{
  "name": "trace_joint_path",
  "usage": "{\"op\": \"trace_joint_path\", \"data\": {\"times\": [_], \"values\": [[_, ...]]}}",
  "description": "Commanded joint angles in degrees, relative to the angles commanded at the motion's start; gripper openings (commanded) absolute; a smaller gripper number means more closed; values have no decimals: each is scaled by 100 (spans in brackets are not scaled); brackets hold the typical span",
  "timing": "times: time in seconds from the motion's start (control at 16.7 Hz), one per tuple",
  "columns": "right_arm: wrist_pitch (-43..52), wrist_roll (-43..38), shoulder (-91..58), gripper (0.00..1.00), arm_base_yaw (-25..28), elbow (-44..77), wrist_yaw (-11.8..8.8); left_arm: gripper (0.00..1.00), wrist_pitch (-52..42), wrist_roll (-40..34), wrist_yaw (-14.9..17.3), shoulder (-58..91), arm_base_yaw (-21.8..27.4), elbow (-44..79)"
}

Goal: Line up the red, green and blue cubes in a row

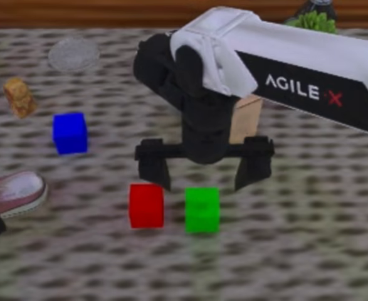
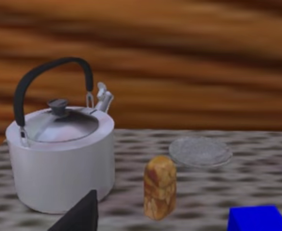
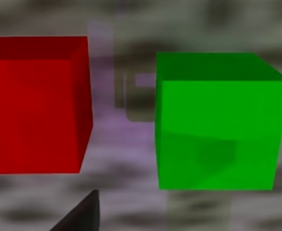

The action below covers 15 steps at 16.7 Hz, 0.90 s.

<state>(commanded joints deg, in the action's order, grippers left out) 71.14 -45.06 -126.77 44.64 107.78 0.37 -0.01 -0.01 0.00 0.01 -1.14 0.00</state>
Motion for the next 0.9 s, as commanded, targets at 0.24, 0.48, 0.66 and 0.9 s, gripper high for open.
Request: {"op": "trace_joint_path", "data": {"times": [0.24,0.48,0.66,0.9], "values": [[-193,185,348,100,-128,-280,115,100,-225,-54,18,324,50,322],[-862,776,1656,100,-619,-1300,444,100,-1007,-241,34,1567,174,1545],[-1562,1359,3214,100,-1150,-2478,687,100,-1863,-433,30,3107,290,2947],[-2664,2233,5649,100,-1986,-4472,884,100,-3222,-712,15,5750,472,5105]]}}
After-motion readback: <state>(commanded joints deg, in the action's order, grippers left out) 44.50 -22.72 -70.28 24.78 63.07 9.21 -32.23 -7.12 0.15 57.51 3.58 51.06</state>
